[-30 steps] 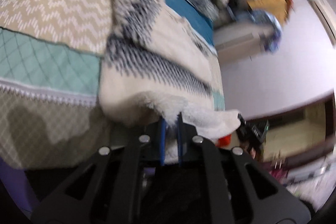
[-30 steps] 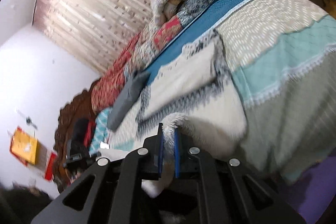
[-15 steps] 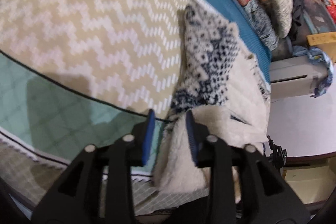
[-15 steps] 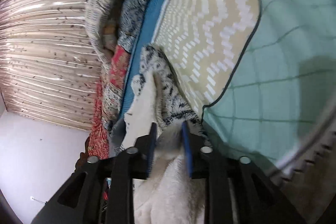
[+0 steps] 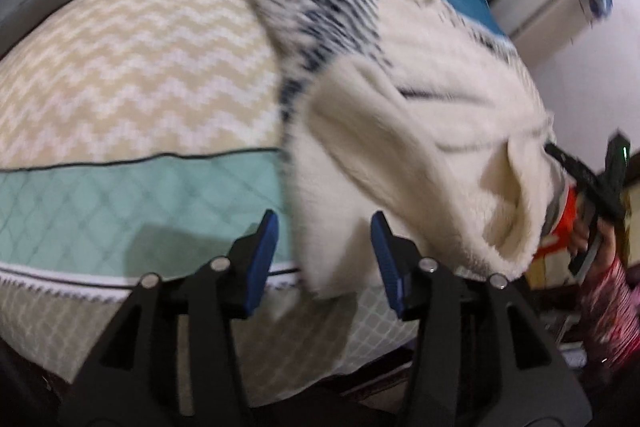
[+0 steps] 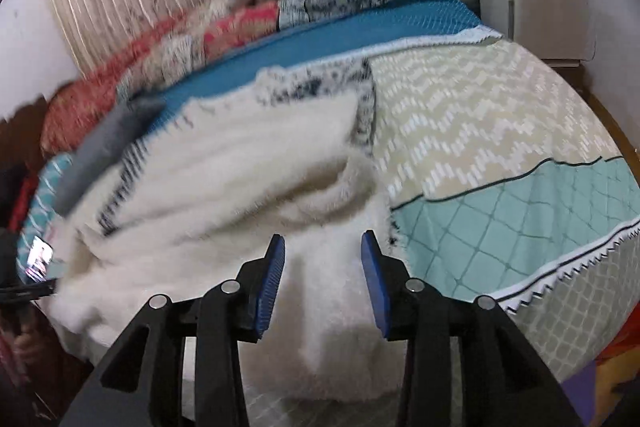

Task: Fold large clothes

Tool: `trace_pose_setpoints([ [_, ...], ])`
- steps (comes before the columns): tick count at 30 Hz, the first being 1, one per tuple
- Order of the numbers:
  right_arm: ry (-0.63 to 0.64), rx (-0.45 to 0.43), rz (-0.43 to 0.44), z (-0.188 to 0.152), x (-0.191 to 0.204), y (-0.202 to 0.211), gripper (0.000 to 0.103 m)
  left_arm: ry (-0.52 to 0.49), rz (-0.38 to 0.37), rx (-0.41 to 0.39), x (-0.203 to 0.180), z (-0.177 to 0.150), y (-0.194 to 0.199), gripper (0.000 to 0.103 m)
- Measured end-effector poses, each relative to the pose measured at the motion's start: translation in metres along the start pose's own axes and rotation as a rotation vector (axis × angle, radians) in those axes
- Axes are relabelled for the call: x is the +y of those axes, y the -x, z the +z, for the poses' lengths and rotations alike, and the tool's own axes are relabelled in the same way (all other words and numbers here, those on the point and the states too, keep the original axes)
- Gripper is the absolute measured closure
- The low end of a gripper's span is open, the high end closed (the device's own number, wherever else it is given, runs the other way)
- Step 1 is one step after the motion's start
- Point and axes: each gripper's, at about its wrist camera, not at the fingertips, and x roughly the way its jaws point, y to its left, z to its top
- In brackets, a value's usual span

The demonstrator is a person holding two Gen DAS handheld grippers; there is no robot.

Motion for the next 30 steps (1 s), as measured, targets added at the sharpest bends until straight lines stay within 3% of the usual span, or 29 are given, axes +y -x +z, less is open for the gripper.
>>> trace_pose_setpoints([
  [1,-0.001,0.019,-0.004,-0.002,-0.001,-0.004,0.009,-0.034,0.004,0.002,-0.009,0.001,-0.006,0.068],
  [2,-0.028,0.022,0.007,-0.002,-0.006,-0.005,0.000,-0.071,0.009,0.009,-0.017,0.002,-0.012,0.097],
  [4,-0.095,-0.035,0.024,0.003,-0.015,0.009,0.000,-0.102,0.033,0.008,-0.025,0.005,-0.011,0.098],
  [7,-0.237,-0.188,0.015,0.010,-0.043,0.045,0.000,-0.071,-0.002,-0.094,-0.021,0.017,0.021,0.098],
  [9,-0.305,-0.245,-0.006,0.011,-0.059,0.056,-0.001,-0.016,-0.024,-0.152,-0.007,0.025,0.045,0.098],
  [11,-0.314,-0.202,-0.033,0.009,-0.064,0.045,0.000,0.042,-0.008,-0.137,0.009,0.028,0.047,0.098],
  [14,-0.296,-0.012,-0.090,-0.005,-0.066,0.001,0.000,0.072,0.075,0.013,0.022,0.021,0.009,0.098],
  [15,-0.296,0.016,-0.083,-0.010,-0.065,-0.006,0.000,0.072,0.089,0.049,0.022,0.016,-0.002,0.097],
  [17,-0.310,-0.030,-0.067,-0.018,-0.066,0.000,0.003,0.049,0.118,0.092,0.020,0.001,-0.017,0.096],
  [20,-0.353,-0.096,-0.010,-0.023,-0.072,0.025,0.010,0.039,0.126,0.071,0.018,-0.006,-0.012,0.089],
  [22,-0.344,-0.131,-0.004,-0.019,-0.071,0.041,0.015,0.045,0.128,0.055,0.019,-0.005,-0.003,0.078],
  [24,-0.325,-0.189,0.023,-0.015,-0.066,0.060,0.021,0.041,0.131,-0.010,0.021,0.001,0.016,0.068],
  [25,-0.314,-0.200,0.041,-0.010,-0.061,0.063,0.023,0.044,0.137,-0.033,0.023,0.004,0.021,0.055],
  [26,-0.289,-0.200,0.071,-0.006,-0.054,0.067,0.023,0.051,0.144,-0.059,0.023,0.009,0.026,0.047],
  [28,-0.195,-0.156,0.131,0.008,-0.027,0.062,0.023,0.052,0.156,-0.077,0.024,0.022,0.027,0.046],
  [30,-0.074,-0.098,0.117,0.018,0.006,0.047,0.023,0.045,0.162,-0.076,0.021,0.035,0.020,0.046],
])
